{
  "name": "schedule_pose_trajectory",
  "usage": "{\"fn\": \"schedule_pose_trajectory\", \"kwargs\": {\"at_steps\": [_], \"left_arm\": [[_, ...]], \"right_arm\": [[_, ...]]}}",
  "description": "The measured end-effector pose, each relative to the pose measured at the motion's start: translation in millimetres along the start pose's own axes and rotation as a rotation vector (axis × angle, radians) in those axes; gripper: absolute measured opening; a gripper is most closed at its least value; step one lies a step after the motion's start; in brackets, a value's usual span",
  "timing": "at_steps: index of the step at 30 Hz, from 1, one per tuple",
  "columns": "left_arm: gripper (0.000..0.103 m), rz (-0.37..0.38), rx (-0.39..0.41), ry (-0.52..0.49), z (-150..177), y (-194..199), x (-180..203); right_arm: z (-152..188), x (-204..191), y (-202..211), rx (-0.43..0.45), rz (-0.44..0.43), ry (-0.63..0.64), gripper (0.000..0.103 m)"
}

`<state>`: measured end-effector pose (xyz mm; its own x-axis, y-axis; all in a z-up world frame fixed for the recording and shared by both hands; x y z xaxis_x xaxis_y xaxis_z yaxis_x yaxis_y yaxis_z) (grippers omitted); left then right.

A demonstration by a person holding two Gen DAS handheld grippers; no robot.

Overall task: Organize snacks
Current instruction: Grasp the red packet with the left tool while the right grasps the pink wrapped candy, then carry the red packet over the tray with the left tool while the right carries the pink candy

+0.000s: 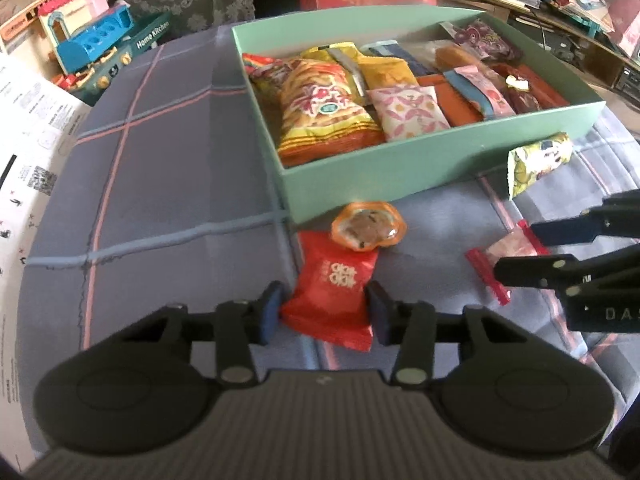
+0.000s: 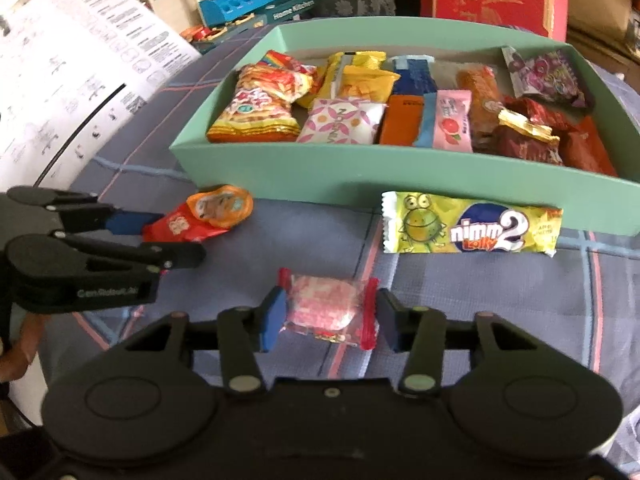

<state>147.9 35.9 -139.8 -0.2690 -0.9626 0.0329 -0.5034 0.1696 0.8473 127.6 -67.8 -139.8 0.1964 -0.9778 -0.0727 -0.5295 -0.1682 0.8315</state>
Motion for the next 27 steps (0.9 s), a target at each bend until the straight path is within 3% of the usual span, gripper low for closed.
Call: {"fn": "schedule_pose_trajectory", "kwargs": {"at_steps": [8, 14, 20, 27], "left_arm": [[0.041, 0.016, -0.019, 0.101, 19.1, 22.1, -3.1], [0.041, 0.039, 0.027, 0.150, 13.9, 55.4, -9.6], [0.041, 0.058, 0.107, 0.178, -26.5, 78.5, -8.0], [0.041, 0.075, 0.160, 0.165, -95.6, 68.9, 13.9]], "right_arm": [[6.0, 4.5, 14.8, 0.004, -0.035, -0.045, 0.039], [4.5, 23.6, 39.8, 0.055, -0.041, -0.092, 0.039], [-19.7, 46.3, 62.0, 0.125, -0.038, -0.136, 0.039], [-67.3, 89.5, 75.4, 0.200, 0.002, -0.187, 0.039]]}}
Point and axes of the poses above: each gripper's, at about its wrist camera, not at the fingertips, and y roughly against the way its jaws point, x to its right, z to its underside, the point moved 8 cm from there along -y, roughly the way its jaws point, and after that the axes turned 9 degrees about y, right-handed, at the moved point
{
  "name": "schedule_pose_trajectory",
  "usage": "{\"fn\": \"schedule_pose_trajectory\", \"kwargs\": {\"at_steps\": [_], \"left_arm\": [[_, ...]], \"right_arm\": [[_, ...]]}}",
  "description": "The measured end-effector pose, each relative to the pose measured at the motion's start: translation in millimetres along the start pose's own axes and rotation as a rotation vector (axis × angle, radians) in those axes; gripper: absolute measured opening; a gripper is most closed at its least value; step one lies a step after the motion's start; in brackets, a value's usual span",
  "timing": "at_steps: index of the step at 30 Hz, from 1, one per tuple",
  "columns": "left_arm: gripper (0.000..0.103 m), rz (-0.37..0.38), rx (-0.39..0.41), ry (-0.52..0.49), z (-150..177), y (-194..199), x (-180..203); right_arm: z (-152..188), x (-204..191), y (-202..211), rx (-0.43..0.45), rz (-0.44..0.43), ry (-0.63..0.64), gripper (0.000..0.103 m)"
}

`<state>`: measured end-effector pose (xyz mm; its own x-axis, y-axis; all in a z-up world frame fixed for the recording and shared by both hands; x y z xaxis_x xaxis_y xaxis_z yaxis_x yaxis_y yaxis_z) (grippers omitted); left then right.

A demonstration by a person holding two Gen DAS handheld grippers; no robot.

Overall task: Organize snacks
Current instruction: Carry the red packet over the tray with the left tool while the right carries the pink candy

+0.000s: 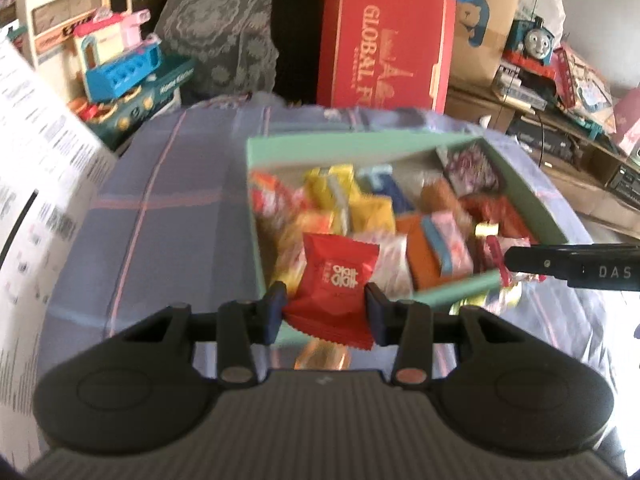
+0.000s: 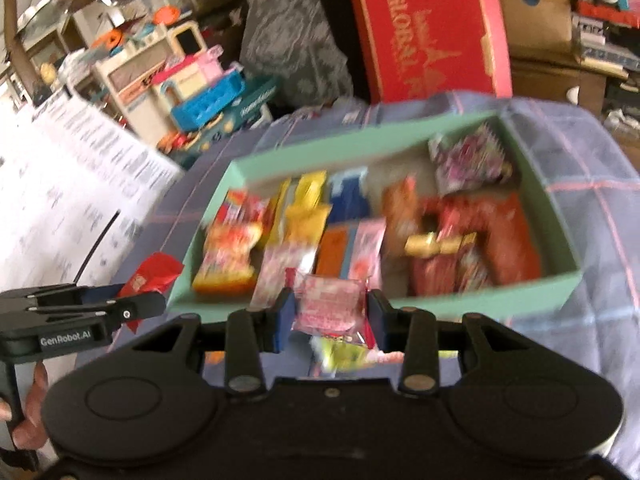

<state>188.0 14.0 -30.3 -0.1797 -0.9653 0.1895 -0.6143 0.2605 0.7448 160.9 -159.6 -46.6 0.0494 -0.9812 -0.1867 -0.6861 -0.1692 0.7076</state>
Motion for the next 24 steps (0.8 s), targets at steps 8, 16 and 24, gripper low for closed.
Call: {"fn": "schedule_pose_trajectory", "kwargs": {"at_steps": [8, 16, 24], "left_arm": [[0.041, 0.034, -0.011, -0.017, -60.3, -57.2, 40.6], [0.041, 0.040, -0.045, -0.048, -92.7, -117.1, 75.3], [0.041, 0.053, -0.076, -0.065, -107.5, -161.6, 95.7]], "right_arm": [[-59.7, 40.8, -30.4, 0.029, 0.036, -0.039, 0.039], [-100.7, 77.7, -78.2, 0.023, 0.039, -0.107, 0.039], [-112.3, 100.7, -111.3, 0.006, 0.037, -0.142, 0.039]]}}
Point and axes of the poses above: each gripper's, at about its wrist camera, not at the fingertips, and y roughly against the way its jaws point, x to its right, z to its underside, the point moved 8 cm from there along -y, roughly the way its jaws point, and after that the axes turned 9 degrees about y, right-handed, at the moved point
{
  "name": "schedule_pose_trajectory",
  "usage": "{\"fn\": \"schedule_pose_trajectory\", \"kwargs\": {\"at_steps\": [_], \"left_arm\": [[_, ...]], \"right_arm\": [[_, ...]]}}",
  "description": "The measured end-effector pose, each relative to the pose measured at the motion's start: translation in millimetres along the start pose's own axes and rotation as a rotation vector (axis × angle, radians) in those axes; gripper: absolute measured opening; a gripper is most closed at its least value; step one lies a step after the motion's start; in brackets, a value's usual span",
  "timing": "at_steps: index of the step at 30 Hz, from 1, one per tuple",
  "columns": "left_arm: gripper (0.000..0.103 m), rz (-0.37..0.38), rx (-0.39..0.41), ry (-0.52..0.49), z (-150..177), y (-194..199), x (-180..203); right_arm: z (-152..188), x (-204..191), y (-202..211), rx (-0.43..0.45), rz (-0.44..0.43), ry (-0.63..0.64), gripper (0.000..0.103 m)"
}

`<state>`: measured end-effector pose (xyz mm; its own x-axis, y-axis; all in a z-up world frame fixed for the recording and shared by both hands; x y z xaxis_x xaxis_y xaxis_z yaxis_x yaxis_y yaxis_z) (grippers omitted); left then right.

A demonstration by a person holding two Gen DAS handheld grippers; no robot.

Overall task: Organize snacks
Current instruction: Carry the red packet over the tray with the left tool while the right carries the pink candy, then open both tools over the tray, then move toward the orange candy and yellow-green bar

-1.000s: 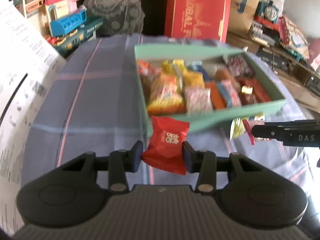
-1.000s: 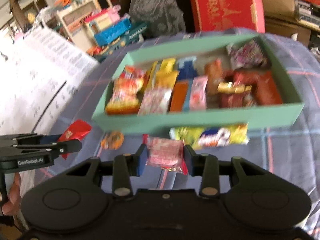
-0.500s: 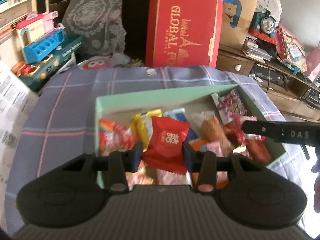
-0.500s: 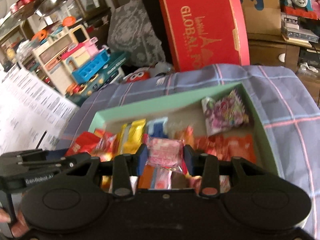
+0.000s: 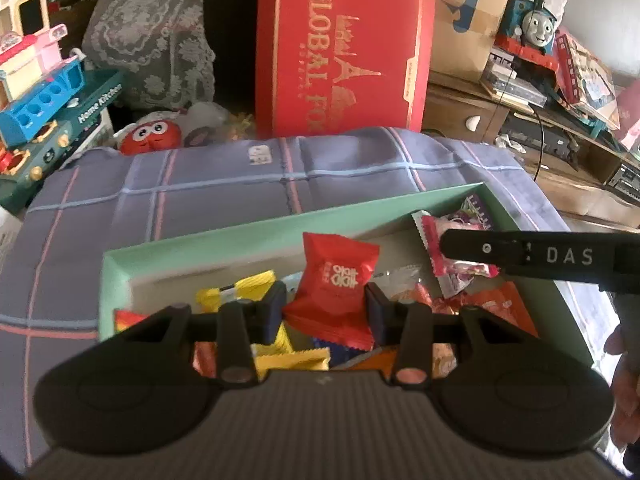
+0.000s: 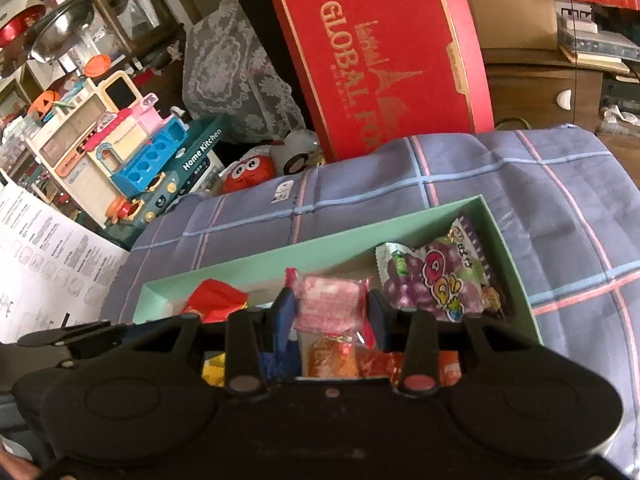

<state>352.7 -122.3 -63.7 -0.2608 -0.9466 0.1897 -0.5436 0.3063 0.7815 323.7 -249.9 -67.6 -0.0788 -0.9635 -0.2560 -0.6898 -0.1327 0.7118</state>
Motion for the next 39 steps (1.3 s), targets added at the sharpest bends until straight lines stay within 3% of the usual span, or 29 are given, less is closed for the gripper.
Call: {"fn": "schedule_pose_trajectory", "kwargs": {"at_steps": [5, 6, 7, 8, 9, 10, 17, 39], "left_arm": [[0.044, -0.019, -0.003, -0.006, -3.8, -16.4, 3.5], [0.052, -0.035, 0.005, -0.007, -4.0, -16.8, 1.5], [0.073, -0.059, 0.011, -0.007, -4.4, -17.5, -0.9], [0.085, -0.079, 0.012, -0.004, -4.3, -17.9, -3.3], [0.097, -0.096, 0.023, -0.002, -3.9, -16.4, -5.9], [0.099, -0.104, 0.036, -0.005, -4.4, -14.1, -6.5], [0.099, -0.095, 0.019, 0.007, 4.0, -1.5, -10.6], [0.103, -0.070, 0.064, 0.012, 49.7, 99.9, 4.1]], "right_arm": [[-3.9, 3.6, -13.1, 0.003, -0.006, -0.020, 0.042], [-3.3, 2.5, -14.1, 0.004, -0.010, -0.022, 0.044], [-3.3, 2.2, -14.6, 0.007, -0.005, -0.024, 0.051], [-3.5, 2.2, -15.1, 0.012, -0.002, -0.025, 0.067], [-3.6, 2.4, -15.0, 0.019, 0.005, -0.026, 0.076], [-4.0, 2.6, -14.3, 0.027, 0.015, -0.028, 0.089], [1.9, 1.2, -0.3, 0.041, 0.037, -0.034, 0.103], [36.2, -34.0, 98.7, 0.072, 0.001, 0.010, 0.103]]}}
Point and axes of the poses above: each gripper's, at about its wrist camera, not at the fingertips, and y roughly against the way its jaws point, x to its right, z to its underside, the point moved 8 cm from there along -y, roughly the way its jaws point, and after that the axes turned 9 degrees about y, right-handed, at the moved point
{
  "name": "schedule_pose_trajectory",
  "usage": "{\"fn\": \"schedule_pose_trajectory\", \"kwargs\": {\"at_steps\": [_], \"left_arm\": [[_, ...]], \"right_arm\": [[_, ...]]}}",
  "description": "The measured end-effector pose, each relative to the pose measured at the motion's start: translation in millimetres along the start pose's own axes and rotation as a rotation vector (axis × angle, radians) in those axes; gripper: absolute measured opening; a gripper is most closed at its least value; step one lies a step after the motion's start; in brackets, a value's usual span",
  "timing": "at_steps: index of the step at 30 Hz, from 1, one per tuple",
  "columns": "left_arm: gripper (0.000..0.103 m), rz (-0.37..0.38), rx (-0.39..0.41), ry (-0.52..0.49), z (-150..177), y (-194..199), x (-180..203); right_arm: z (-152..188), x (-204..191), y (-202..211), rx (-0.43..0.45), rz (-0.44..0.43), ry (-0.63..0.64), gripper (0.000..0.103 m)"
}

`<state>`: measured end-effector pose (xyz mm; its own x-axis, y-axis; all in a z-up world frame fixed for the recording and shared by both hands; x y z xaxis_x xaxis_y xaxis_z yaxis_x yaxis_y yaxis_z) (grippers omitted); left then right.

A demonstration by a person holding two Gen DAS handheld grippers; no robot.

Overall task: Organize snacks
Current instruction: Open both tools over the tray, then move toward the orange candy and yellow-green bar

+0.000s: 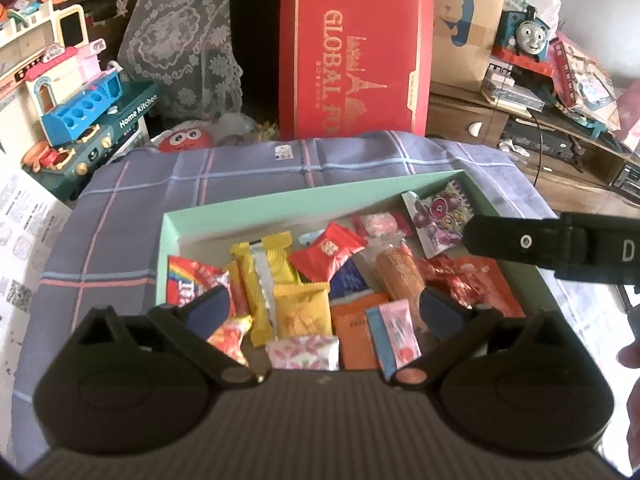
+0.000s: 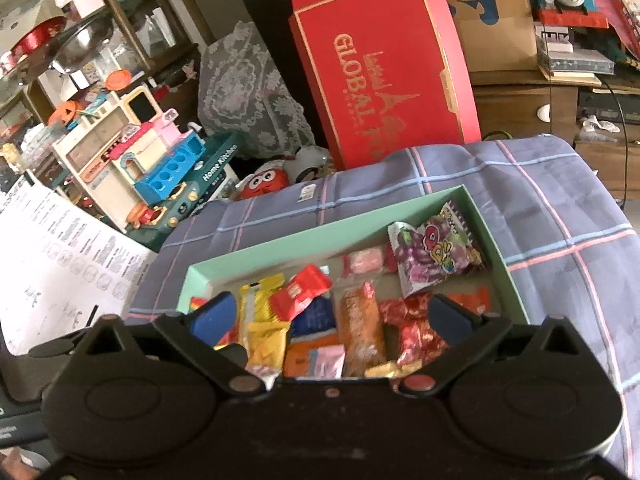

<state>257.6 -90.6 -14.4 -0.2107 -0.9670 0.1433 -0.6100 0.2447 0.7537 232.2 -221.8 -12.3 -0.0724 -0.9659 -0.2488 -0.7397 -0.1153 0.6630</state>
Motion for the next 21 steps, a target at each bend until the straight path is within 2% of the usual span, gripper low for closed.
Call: {"fn": "schedule_pose_trajectory", "kwargs": {"at_steps": [11, 21], "left_arm": [[0.103, -0.002, 0.013, 0.012, 43.9, 44.9, -16.0], [0.103, -0.038, -0.048, 0.072, 98.8, 45.3, -62.8]], "right_arm": [[33.9, -17.1, 49.4, 0.005, -0.025, 0.053, 0.103], [80.6, -12.9, 57.9, -0.058, -0.053, 0.045, 0.103]]}}
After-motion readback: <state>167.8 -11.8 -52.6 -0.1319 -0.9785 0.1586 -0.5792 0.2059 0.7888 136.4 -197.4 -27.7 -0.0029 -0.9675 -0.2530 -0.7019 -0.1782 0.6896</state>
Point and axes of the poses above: each gripper's, at about its wrist camera, not at the fingertips, and y roughly against the way its jaws point, x to its right, z to its underside, the point moved 8 cm from there along -y, roughly the way its jaws point, and after that the axes turned 9 degrees about y, right-handed, at the moved point
